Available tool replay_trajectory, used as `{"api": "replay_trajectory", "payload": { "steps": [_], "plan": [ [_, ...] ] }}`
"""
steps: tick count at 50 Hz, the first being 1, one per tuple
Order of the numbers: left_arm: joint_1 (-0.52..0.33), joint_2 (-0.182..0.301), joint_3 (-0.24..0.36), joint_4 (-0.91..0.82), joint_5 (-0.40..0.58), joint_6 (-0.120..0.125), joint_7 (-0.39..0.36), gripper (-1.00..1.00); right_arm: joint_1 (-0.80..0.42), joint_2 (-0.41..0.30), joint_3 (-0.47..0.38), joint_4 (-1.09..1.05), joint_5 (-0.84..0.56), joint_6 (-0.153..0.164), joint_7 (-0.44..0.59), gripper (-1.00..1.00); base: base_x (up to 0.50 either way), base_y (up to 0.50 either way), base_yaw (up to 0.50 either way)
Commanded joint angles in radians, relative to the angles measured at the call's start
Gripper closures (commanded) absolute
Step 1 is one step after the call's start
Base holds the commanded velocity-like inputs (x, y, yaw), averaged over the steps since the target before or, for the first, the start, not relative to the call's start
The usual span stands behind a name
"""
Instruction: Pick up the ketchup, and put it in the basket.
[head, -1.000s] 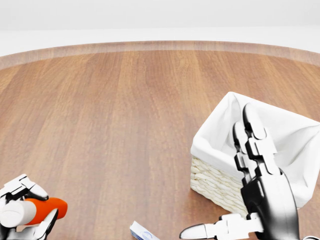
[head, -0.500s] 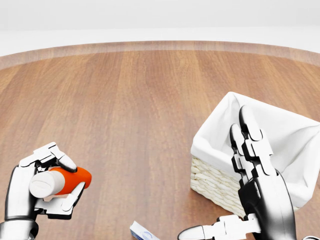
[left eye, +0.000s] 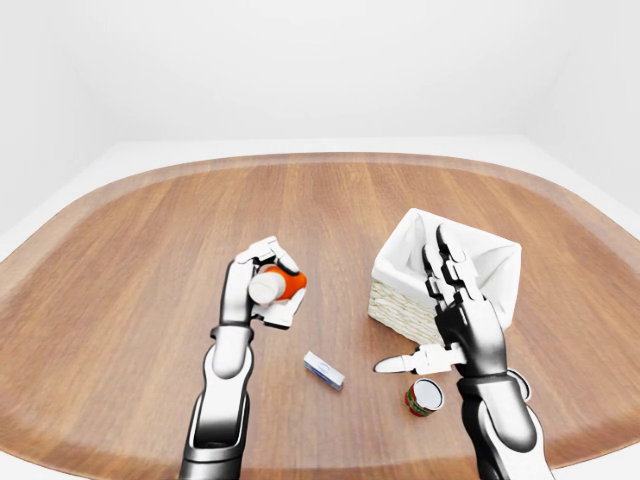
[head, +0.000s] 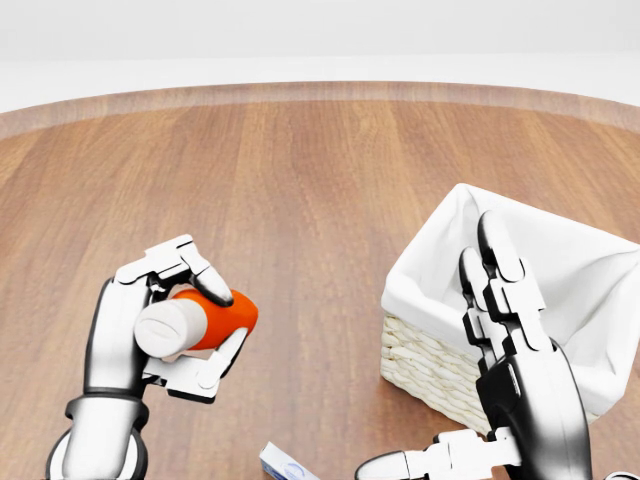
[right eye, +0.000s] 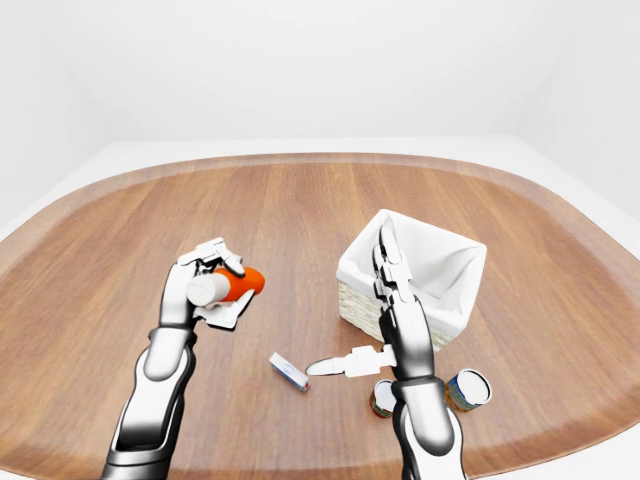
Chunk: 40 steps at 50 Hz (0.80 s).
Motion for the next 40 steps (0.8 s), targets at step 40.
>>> {"api": "replay_trajectory", "payload": {
  "steps": [40],
  "plan": [
    [0.026,-0.131,-0.450,-0.154,0.156,0.000,0.053,0.91,0.020,-0.007,0.022,-0.022,-0.003,0.000,-0.005,-1.00,0.00,0.00,0.00]
  ]
}}
